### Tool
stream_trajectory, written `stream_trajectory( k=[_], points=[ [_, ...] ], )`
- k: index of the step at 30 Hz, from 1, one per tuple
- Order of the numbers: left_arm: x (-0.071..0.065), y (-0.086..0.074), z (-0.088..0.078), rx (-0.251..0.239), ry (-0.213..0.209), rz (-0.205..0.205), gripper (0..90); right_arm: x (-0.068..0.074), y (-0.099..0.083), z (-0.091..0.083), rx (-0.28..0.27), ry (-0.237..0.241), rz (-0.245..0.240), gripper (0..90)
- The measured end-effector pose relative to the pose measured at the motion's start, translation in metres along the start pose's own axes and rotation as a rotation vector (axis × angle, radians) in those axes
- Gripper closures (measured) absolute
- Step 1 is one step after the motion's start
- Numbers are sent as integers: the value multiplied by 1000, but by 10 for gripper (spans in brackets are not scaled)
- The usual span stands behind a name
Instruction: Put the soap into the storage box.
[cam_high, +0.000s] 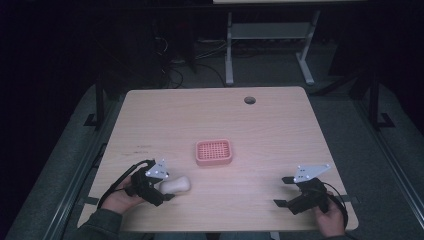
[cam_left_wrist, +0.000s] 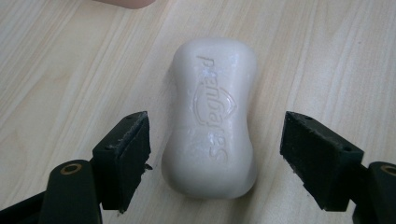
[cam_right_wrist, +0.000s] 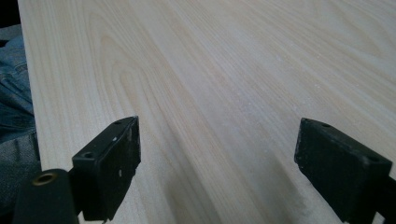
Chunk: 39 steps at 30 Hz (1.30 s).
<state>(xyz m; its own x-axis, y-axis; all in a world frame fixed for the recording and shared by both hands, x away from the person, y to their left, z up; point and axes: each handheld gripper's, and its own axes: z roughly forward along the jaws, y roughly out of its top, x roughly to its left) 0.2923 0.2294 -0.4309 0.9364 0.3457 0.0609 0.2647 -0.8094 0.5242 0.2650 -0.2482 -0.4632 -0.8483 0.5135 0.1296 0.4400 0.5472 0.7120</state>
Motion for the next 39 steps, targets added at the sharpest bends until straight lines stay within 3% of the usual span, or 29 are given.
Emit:
stream_trajectory(
  k=[27, 28, 30, 35, 39],
  points=[
    [7, 15, 16, 76, -28, 14, 297, 1, 1, 1, 1, 0, -4, 142],
    [6, 16, 17, 79, -33, 3, 304, 1, 1, 1, 1, 0, -3, 142],
    [7, 17, 19, 93, -36, 21, 329, 1, 0, 1, 1, 0, -4, 142],
    [10, 17, 24, 115, -57, -2, 368, 1, 0, 1, 1, 0, -4, 141],
    [10, 18, 24, 101, -61, 4, 424, 0, 0, 1, 1, 0, -5, 142]
  ],
)
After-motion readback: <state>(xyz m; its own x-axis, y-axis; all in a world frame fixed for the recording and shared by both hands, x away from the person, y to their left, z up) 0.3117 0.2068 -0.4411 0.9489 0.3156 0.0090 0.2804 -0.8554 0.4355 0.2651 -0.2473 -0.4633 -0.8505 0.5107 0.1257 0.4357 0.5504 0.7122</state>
